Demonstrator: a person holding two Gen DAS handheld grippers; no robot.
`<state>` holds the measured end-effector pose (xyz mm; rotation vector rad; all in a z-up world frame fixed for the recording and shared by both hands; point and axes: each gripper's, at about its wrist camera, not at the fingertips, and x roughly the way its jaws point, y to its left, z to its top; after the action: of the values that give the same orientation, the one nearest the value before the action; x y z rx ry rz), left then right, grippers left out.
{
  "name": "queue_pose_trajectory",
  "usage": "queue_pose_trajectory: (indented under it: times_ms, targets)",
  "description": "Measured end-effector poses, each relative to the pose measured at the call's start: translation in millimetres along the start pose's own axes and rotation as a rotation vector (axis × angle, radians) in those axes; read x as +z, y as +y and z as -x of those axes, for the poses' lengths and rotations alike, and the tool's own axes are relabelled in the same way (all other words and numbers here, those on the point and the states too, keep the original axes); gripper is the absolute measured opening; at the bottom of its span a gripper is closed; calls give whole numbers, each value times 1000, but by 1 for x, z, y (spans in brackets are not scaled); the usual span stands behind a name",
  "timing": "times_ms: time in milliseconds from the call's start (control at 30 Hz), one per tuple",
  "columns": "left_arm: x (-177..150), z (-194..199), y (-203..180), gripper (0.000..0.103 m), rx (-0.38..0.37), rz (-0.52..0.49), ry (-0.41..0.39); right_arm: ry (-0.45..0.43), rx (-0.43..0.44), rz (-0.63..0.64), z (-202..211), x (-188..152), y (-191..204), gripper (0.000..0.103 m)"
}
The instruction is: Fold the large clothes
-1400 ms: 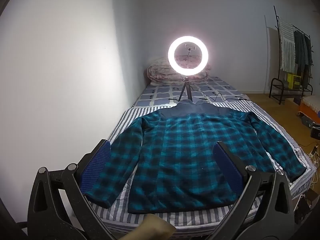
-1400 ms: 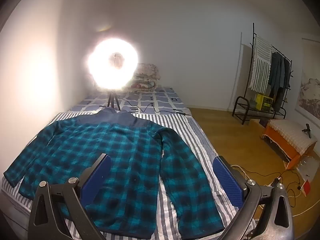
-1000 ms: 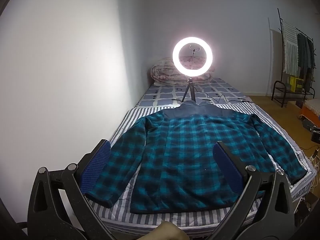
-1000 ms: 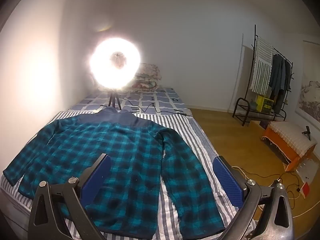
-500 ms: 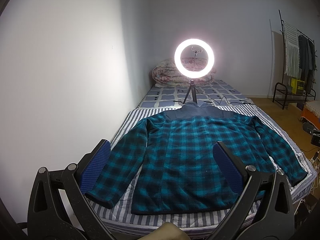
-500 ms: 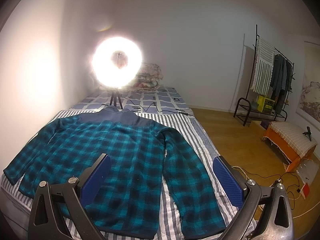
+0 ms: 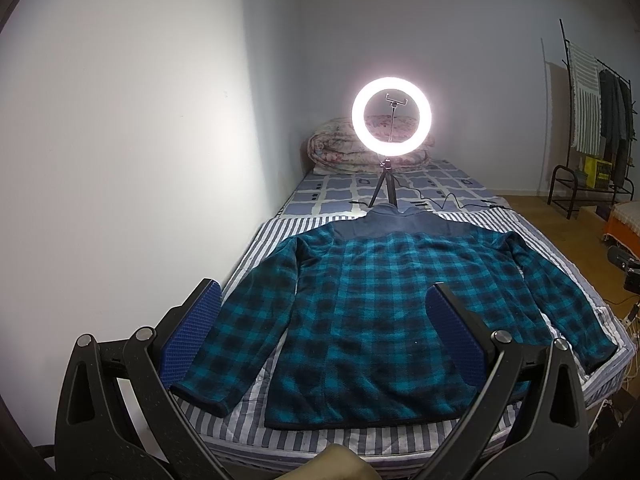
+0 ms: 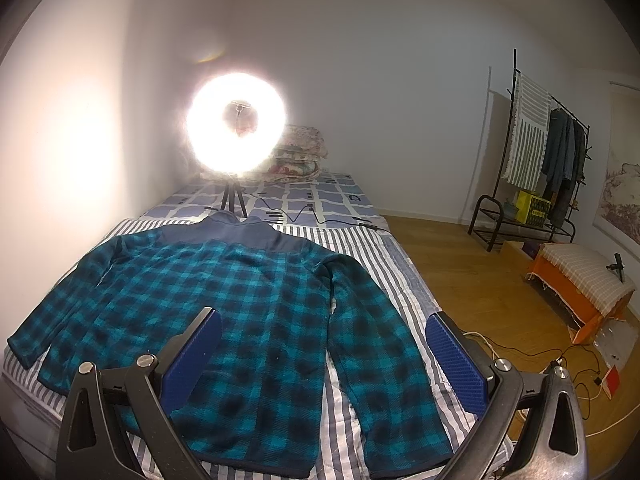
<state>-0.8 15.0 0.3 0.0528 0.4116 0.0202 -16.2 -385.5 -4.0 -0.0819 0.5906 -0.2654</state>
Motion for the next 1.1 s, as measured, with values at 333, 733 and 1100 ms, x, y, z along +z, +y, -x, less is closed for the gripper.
queue_pose_trajectory:
  times_ms: [333, 733, 1100]
  targets:
    - [1, -2, 5, 103, 7, 0, -1, 1, 1, 3, 0, 0, 1, 103]
    - [-1, -4, 5, 103, 17, -5, -2, 2, 1, 3, 0, 0, 1, 103]
    - [-3, -5, 7, 103, 23, -5, -1, 1, 10, 10, 2, 3, 7, 103]
